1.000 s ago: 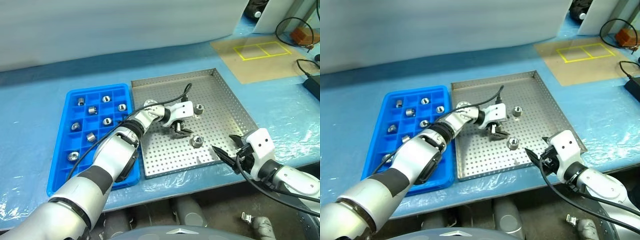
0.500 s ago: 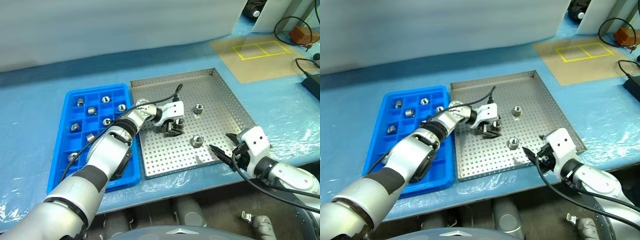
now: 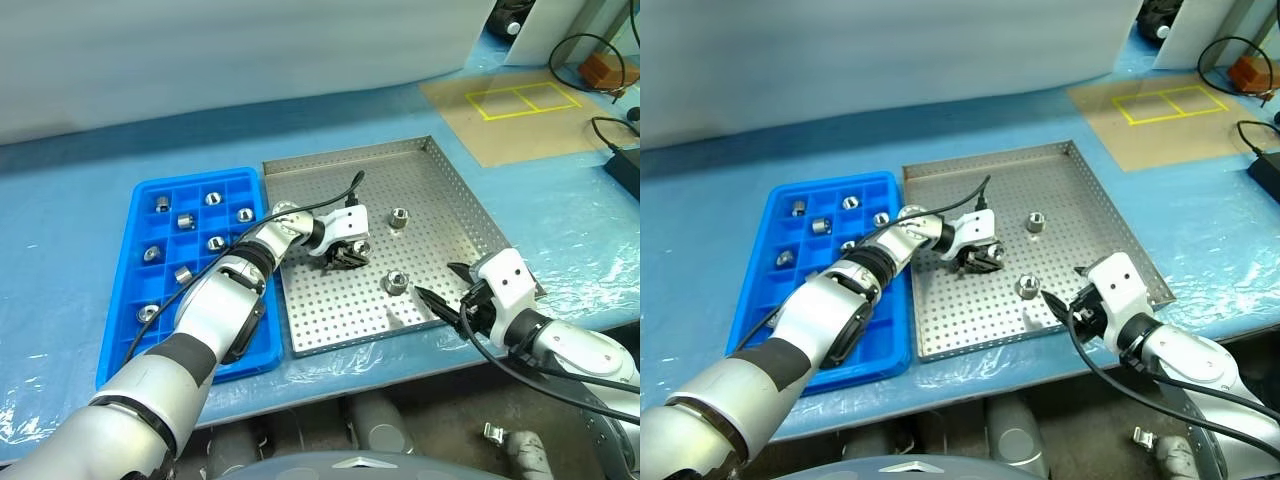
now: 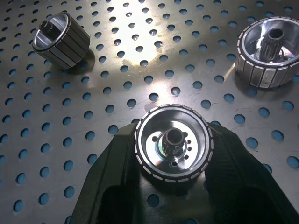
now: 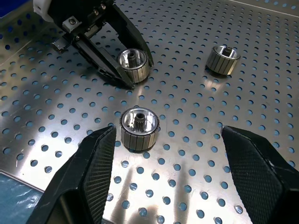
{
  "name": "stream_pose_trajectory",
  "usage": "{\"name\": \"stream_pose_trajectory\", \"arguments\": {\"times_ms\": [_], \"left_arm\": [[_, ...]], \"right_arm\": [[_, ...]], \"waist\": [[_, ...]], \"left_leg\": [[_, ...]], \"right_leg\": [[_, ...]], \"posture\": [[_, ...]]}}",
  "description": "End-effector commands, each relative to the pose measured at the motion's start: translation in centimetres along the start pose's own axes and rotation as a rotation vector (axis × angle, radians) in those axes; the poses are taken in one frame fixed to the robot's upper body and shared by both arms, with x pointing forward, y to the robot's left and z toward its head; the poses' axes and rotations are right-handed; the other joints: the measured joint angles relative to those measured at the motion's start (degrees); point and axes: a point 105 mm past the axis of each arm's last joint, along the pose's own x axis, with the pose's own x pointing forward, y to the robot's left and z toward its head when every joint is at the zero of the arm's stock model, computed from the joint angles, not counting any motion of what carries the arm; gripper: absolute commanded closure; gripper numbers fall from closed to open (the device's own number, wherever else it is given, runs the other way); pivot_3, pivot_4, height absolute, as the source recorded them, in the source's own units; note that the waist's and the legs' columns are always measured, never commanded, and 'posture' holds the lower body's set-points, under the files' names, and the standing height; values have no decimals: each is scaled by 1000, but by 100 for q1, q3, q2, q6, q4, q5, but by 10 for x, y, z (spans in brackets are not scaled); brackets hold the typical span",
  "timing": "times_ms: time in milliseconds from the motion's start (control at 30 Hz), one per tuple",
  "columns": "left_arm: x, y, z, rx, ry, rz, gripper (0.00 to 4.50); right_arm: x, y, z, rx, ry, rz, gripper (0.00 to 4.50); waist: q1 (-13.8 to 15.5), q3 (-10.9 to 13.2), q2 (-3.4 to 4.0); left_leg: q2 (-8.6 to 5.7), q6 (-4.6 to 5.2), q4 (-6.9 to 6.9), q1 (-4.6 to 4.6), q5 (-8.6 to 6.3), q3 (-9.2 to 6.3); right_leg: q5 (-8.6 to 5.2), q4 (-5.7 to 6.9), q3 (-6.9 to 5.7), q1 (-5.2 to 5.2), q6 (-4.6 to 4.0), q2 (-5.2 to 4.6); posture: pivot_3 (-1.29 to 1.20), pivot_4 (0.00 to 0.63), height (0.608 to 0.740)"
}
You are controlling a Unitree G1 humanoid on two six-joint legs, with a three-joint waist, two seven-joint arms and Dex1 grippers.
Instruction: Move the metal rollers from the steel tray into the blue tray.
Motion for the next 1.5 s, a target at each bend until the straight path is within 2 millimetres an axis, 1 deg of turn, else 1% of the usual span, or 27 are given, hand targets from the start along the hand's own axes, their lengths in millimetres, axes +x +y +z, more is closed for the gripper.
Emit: {"name": "stream_pose_trajectory", "arguments": {"times_ms": [33,133,200,300,400,467,533,600,700,733,767,833,867,1000,1033,1100,1133,1200,1333,1400,1500], "left_arm": [[-2,9,14,0,-58,44,2778],[-7,17,26,-11,-125,77,2778],[-14,24,38,-14,-189,97,2778],[-32,32,50,11,-257,88,2778],[-53,37,58,38,-322,68,2778],[-68,38,58,49,-350,55,2778],[-89,35,46,64,-341,53,2778],[-106,26,33,79,-314,37,2778],[-133,10,15,86,-260,50,2778],[-143,6,11,80,-242,77,2778],[-152,3,8,76,-227,101,2778],[-169,-2,4,70,-188,155,2778],[-177,-5,1,73,-161,177,2778],[-198,-20,-2,44,-109,219,2778],[-210,-31,-8,19,-83,235,2778],[-222,-46,-16,-14,-38,246,2778],[-227,-55,-20,-38,-14,245,2778],[-230,-68,-23,-66,9,240,2778],[-227,-93,-28,-102,43,201,2778],[-226,-100,-31,-112,60,201,2778],[-225,-103,-36,-121,82,213,2778]], "right_arm": [[1,-2,7,-27,-31,-4,818],[5,0,8,-30,-37,15,818],[7,1,10,-32,-44,26,818],[13,3,12,-37,-52,55,818],[22,8,15,-45,-64,105,818],[29,9,19,-56,-79,144,818],[42,9,30,-76,-114,195,818],[52,7,40,-99,-144,232,818],[69,8,58,-129,-192,307,818],[75,11,63,-142,-203,343,818],[80,13,67,-157,-210,374,818],[91,16,71,-188,-213,432,818],[97,18,73,-205,-211,462,818],[116,24,74,-263,-197,538,818],[123,31,78,-277,-209,580,818],[131,42,85,-291,-233,638,818],[134,47,88,-295,-244,661,818],[138,53,91,-298,-258,695,818],[141,60,88,-307,-259,732,818],[142,61,87,-312,-257,738,818],[143,61,88,-313,-259,743,818]], "waist": [[0,0,0],[4,0,0],[10,1,0],[26,2,-2],[28,2,-2],[61,3,-2],[69,3,-2],[110,4,-2],[276,5,1],[367,7,2],[476,8,4],[795,10,6],[931,11,5],[1480,13,8],[1584,14,10],[1692,14,9],[1744,15,7],[1847,15,7],[2053,15,6],[2091,15,5],[2099,16,4]], "left_leg": [[0,0,0,0,0,0],[0,0,0,-1,0,0],[-1,0,-1,-2,0,0],[0,0,-1,-4,0,0],[1,1,-1,-4,0,-1],[2,1,-3,-4,0,-1],[4,0,-4,-3,1,-3],[3,1,-4,5,2,-3],[11,0,-9,10,4,-11],[15,-3,-17,13,5,-12],[15,-9,-17,6,10,-20],[34,-25,-20,-7,20,-21],[38,-28,-20,-8,22,-20],[44,-39,-22,0,26,-6],[44,-40,-23,4,25,2],[46,-51,-29,7,25,14],[46,-63,-32,8,22,17],[51,-80,-44,6,27,18],[64,-117,-67,16,49,18],[64,-135,-77,24,60,18],[65,-160,-101,37,74,19]], "right_leg": [[0,0,0,0,0,0],[0,0,0,-1,0,0],[0,0,-1,-2,0,0],[0,0,-1,-3,0,1],[0,1,0,-4,0,0],[0,6,0,-7,0,1],[0,10,-1,-10,-1,1],[1,20,7,-11,-2,2],[1,32,1,-10,-5,8],[1,32,2,-15,-6,11],[1,40,0,-22,-7,14],[-2,51,-17,-34,-12,19],[-3,54,-17,-37,-14,19],[-22,87,-19,-45,-46,17],[-26,92,-17,-46,-52,16],[-29,99,-15,-51,-57,14],[-31,104,-15,-57,-60,14],[-32,114,-14,-70,-59,18],[-34,119,-24,-67,-59,22],[-34,117,-19,-66,-58,22],[-34,119,-19,-66,-58,23]], "posture": [[-675,150,740],[-662,150,740],[-648,150,740],[-613,150,740],[-551,150,740],[-475,150,740],[-399,150,740],[-353,150,740],[-209,150,740],[-209,150,740],[-163,150,740],[-72,150,740],[-72,150,740],[30,150,740],[75,150,740],[120,150,740],[132,150,740],[162,150,740],[202,150,740],[205,150,740],[210,150,740]]}}
